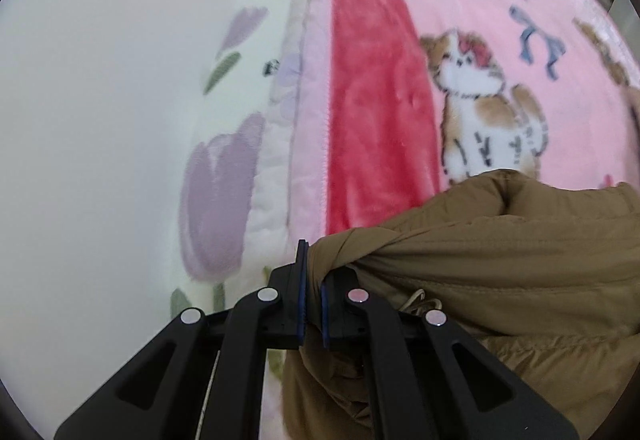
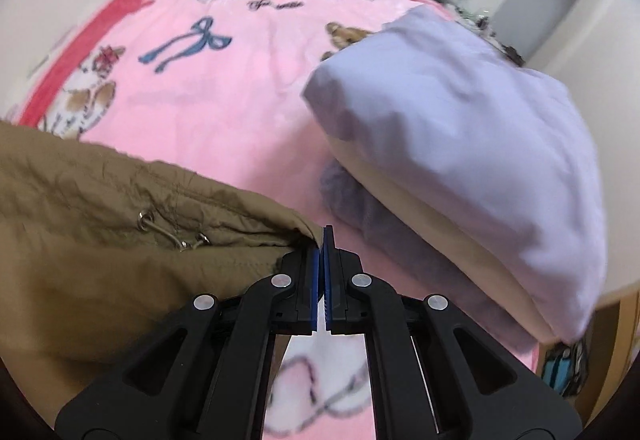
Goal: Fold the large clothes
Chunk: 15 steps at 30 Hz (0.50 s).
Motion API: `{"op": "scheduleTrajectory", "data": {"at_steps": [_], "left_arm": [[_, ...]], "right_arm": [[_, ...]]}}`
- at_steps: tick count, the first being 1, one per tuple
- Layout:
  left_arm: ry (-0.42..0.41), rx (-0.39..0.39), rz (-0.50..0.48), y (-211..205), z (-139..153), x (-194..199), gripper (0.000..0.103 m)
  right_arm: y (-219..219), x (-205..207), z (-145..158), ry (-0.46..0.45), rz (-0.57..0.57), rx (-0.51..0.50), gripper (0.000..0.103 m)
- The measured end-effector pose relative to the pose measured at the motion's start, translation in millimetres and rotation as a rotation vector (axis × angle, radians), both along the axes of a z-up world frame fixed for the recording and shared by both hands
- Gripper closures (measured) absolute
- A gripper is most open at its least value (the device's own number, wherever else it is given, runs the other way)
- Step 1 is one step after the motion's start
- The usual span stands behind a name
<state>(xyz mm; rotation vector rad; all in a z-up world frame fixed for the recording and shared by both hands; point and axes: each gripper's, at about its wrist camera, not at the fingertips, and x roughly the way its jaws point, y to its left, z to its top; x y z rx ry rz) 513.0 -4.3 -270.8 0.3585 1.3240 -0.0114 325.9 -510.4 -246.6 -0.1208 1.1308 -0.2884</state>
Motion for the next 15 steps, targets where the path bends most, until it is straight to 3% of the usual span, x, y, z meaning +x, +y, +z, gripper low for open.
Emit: {"op": "scheduleTrajectory", "data": {"at_steps": [8,15], "left_arm": [[0.079,0.066,-0.036,-19.7,-61.5,31.4,0.098],[0.084,0.065,-0.040,-20.5,-85.2,32.2,0.098]], "right_arm": [[3.8,38.3,-71.6,0.054,0.027,0.033,0.101],[7.5,44.8,-103.5,0.076,-0.001,0.086,0.101]]}}
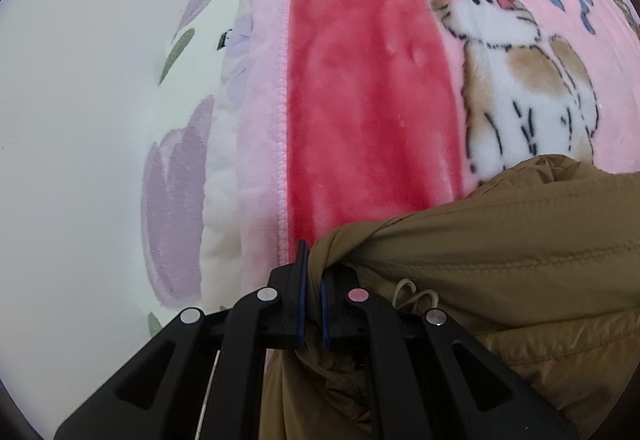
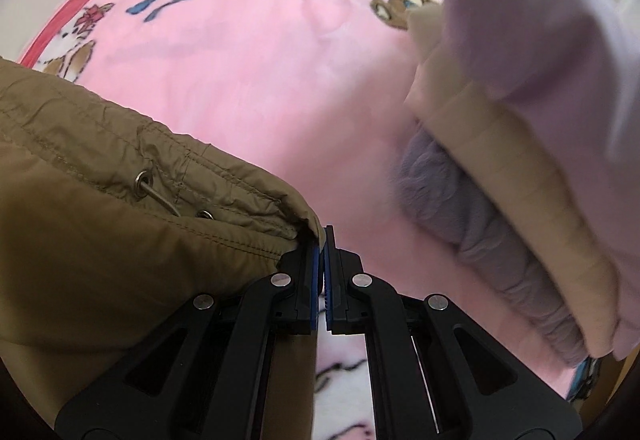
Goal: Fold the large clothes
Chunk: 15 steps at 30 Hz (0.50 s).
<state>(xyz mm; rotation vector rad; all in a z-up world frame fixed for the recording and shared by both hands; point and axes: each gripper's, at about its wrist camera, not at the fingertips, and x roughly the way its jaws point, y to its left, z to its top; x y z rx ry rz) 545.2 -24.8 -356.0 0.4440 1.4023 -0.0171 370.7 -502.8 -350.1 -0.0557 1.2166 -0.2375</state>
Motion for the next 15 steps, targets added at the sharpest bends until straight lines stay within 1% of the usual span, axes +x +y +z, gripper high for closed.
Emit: {"op": "scheduleTrajectory", "data": {"at_steps": [4,5,6,7,10,11,12,13,14,15], "left_arm": [[-0.003,-0.008,0.000,-0.4,-5.6,-1.6,0.098],[-0.017,-0.007,-0.007,-0.7,-3.9,-3.6,0.098],[-0.027,-0.007,-0.017,-2.0,-2.7,-5.0,0.097],[-0.037,-0.007,-0.029,-1.8,-0.9,-7.5,0.097],[-0.068,-0.005,-0.069,-1.1,14.1,-16.6,0.092],[-0.082,0.001,-0.085,1.8,22.1,-19.0,0.083],[-0.096,0.012,-0.096,3.0,29.4,-21.4,0.067],[-0.118,0.029,-0.108,6.6,37.5,-22.4,0.057],[-0.143,0.046,-0.120,11.3,45.9,-23.4,0.037],[-0.171,0.052,-0.132,19.1,56.6,-23.3,0.026]], "right_arm": [[3.0,-3.1,-8.0,0.029,0.002,-0.001,0.100],[4.4,-3.5,-8.3,0.040,0.004,-0.009,0.100],[5.4,-2.9,-7.2,0.050,0.008,-0.017,0.097],[7.2,-3.9,-2.6,0.051,0.014,-0.037,0.097],[9.2,-7.3,12.9,0.043,0.040,-0.036,0.095],[8.4,-10.5,22.1,0.034,0.050,-0.019,0.089],[7.9,-14.9,31.3,0.022,0.052,-0.017,0.078],[7.4,-20.6,42.1,0.003,0.051,-0.017,0.071],[6.5,-25.1,50.9,-0.015,0.053,-0.017,0.058],[6.2,-32.3,64.1,-0.045,0.060,-0.014,0.049]]}}
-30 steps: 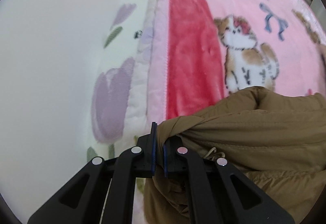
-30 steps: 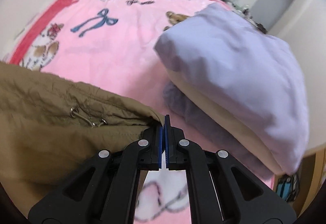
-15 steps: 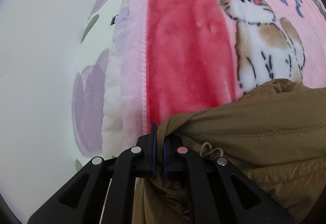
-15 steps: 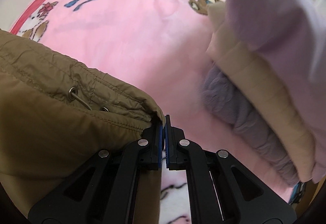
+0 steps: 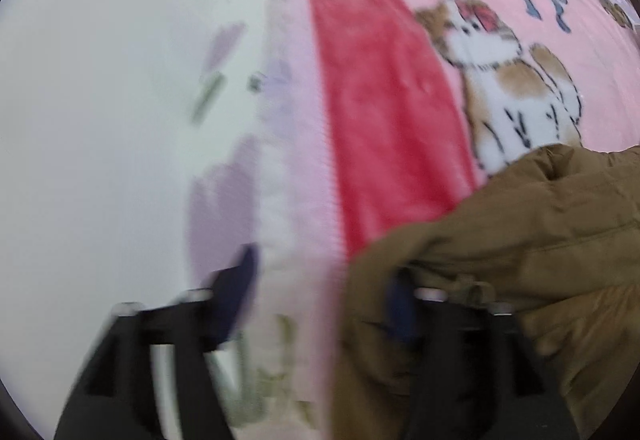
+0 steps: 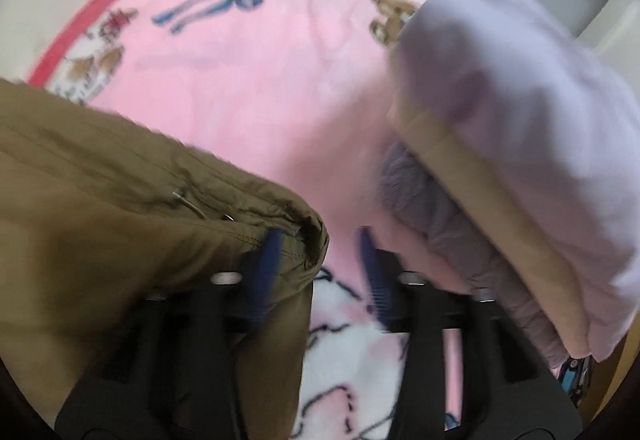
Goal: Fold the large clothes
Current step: 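Open both grippers and release the jacket, then grasp the jacket sleeve cuff with the left gripper while the right gripper grasps the sleeve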
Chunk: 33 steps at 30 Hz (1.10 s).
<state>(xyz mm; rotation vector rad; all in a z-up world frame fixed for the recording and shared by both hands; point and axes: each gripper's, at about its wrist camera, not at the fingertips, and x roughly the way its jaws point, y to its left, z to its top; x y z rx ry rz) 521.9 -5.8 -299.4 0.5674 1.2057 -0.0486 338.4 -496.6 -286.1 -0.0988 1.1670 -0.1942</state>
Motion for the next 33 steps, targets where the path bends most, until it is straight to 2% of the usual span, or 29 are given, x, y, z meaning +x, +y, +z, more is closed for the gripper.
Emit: {"op": "scheduleTrajectory", "data": {"at_steps": [2,4,6,7,9,11,13,15,16,18,19,21,23,25,26,27,29,31,33], "left_arm": [[-0.010,-0.022,-0.003,14.3,16.5,2.8,0.019],[-0.016,-0.053,0.002,29.3,35.7,3.8,0.017],[-0.048,-0.057,-0.021,35.1,51.0,-3.5,0.016],[-0.076,-0.049,-0.042,36.3,58.5,-10.1,0.015],[-0.124,-0.027,-0.065,37.4,67.1,-22.7,0.014],[-0.142,-0.028,-0.067,43.0,69.6,-29.4,0.014],[-0.105,-0.081,-0.061,51.5,67.2,-29.1,0.014],[0.013,-0.221,-0.091,60.6,65.3,-23.1,0.014],[0.116,-0.320,-0.118,65.8,63.9,-18.9,0.014],[0.237,-0.412,-0.148,71.9,65.7,-15.1,0.014],[0.247,-0.407,-0.165,72.8,71.5,-14.4,0.014],[0.245,-0.414,-0.208,71.8,85.5,-17.0,0.014],[0.281,-0.498,-0.250,73.0,105.2,-21.3,0.014],[0.289,-0.552,-0.274,71.6,121.0,-27.4,0.014],[0.275,-0.543,-0.306,65.1,128.8,-31.8,0.014],[0.250,-0.505,-0.391,46.0,135.0,-44.1,0.014],[0.211,-0.462,-0.584,11.6,141.7,-64.5,0.014],[0.165,-0.380,-0.796,-29.6,139.6,-81.9,0.014],[0.250,-0.352,-0.884,-62.5,126.0,-81.3,0.014]], "right_arm": [[0.9,-10.4,20.9,-0.042,0.012,-0.004,0.043],[3.0,-19.9,44.0,-0.091,0.039,0.027,0.043],[12.7,-29.5,68.4,-0.151,0.081,-0.020,0.028],[19.7,-35.5,81.3,-0.174,0.098,-0.050,0.026],[31.6,-42.0,98.7,-0.208,0.146,-0.021,0.026],[52.2,-47.1,114.1,-0.248,0.239,0.001,0.023],[78.6,-45.6,122.4,-0.263,0.367,0.069,0.019],[101.3,-38.1,122.5,-0.234,0.479,0.167,0.018],[114.9,-32.6,119.1,-0.208,0.526,0.199,0.018],[138.0,-21.1,109.2,-0.162,0.595,0.245,0.018],[150.6,-16.9,102.2,-0.141,0.632,0.268,0.019],[172.7,-8.8,84.6,-0.079,0.684,0.262,0.037],[189.9,-4.1,66.9,-0.016,0.704,0.229,0.043],[193.2,0.5,58.4,-0.021,0.690,0.214,0.048],[194.3,3.6,57.4,-0.025,0.671,0.230,0.051],[192.4,3.2,58.8,-0.020,0.656,0.245,0.053],[188.2,2.3,63.0,-0.010,0.662,0.271,0.054],[183.6,-0.1,65.7,0.007,0.690,0.284,0.051],[179.8,-4.4,67.0,0.041,0.712,0.288,0.030]]}}
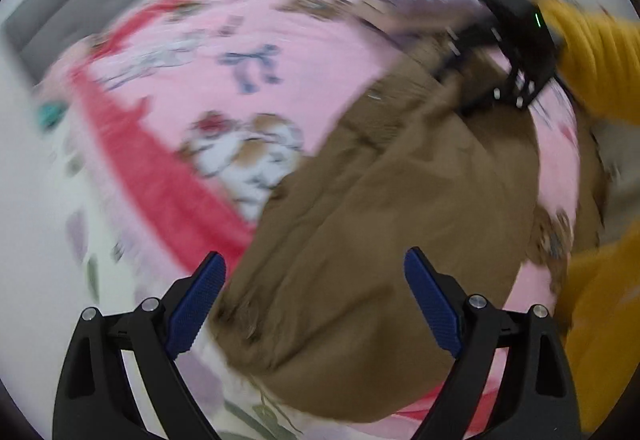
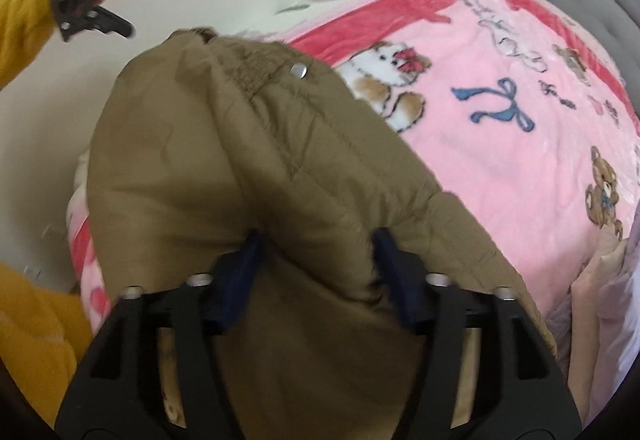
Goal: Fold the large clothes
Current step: 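Grasp the jacket sleeve cuff with the left gripper while the right gripper grasps the sleeve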
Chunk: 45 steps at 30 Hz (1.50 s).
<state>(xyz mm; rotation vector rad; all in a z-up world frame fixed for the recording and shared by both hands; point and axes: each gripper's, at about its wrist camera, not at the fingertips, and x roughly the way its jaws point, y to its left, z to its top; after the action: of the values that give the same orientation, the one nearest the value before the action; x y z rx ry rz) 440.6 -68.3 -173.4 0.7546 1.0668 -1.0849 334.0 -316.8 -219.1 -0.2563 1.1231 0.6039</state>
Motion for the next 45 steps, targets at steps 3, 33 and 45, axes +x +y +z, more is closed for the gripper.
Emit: {"op": "scheduleTrajectory", "data": {"at_steps": [3,33,45], "left_arm": [[0.094,0.040,-0.085,-32.9,-20.6,2.7,0.017],[-0.023,0.120,0.466,-86.5,-84.5,45.4,0.092],[0.014,0.017,0.566,-91.0,-144.6,64.6,0.087]], "right_arm": [[-7.3,-3.4,3.5,0.000,0.004,-0.021,0.024],[-38.5,86.6,-34.6,0.055,-0.365,0.030,0.090],[-63.2,97.2,-105.3,0.059,-0.456,0.140,0.078]]}}
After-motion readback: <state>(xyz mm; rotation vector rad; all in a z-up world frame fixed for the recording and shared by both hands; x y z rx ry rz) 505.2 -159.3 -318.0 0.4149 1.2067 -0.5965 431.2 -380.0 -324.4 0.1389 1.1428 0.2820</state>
